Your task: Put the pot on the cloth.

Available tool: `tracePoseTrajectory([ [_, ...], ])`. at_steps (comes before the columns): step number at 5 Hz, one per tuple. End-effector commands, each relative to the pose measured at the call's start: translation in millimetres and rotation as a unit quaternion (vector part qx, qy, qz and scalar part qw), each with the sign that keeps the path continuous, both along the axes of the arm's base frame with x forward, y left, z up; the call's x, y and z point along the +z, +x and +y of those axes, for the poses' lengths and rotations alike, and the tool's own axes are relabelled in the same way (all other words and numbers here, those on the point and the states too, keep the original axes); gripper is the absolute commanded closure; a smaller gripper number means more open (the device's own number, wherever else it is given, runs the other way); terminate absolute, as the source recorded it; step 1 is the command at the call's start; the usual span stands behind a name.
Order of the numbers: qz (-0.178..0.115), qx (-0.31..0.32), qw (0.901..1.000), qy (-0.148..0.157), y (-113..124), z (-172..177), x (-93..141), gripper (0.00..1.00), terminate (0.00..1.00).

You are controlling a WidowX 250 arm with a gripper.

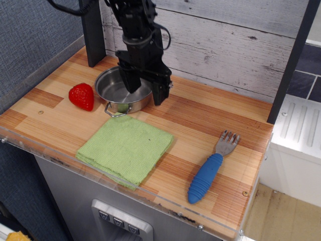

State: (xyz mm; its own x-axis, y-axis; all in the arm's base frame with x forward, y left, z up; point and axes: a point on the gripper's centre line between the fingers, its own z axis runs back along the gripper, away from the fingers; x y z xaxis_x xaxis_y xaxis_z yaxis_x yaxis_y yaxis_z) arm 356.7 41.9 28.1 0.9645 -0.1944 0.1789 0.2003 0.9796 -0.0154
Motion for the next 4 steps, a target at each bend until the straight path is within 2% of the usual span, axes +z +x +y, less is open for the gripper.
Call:
tracePoseTrajectory([
  [1,-0.014,-0.008,0.9999,0.006,8,-4,7,1.00,0.00],
  [2,-0.028,-0.011,0.9995,0.007,9,-2,21,1.00,0.00],
  [3,-0.068,-0.013,0.9973,0.025,10,5,51,1.00,0.00],
  [4,-0.103,-0.020,0.9935,0.045,1,10,86,1.00,0.00],
])
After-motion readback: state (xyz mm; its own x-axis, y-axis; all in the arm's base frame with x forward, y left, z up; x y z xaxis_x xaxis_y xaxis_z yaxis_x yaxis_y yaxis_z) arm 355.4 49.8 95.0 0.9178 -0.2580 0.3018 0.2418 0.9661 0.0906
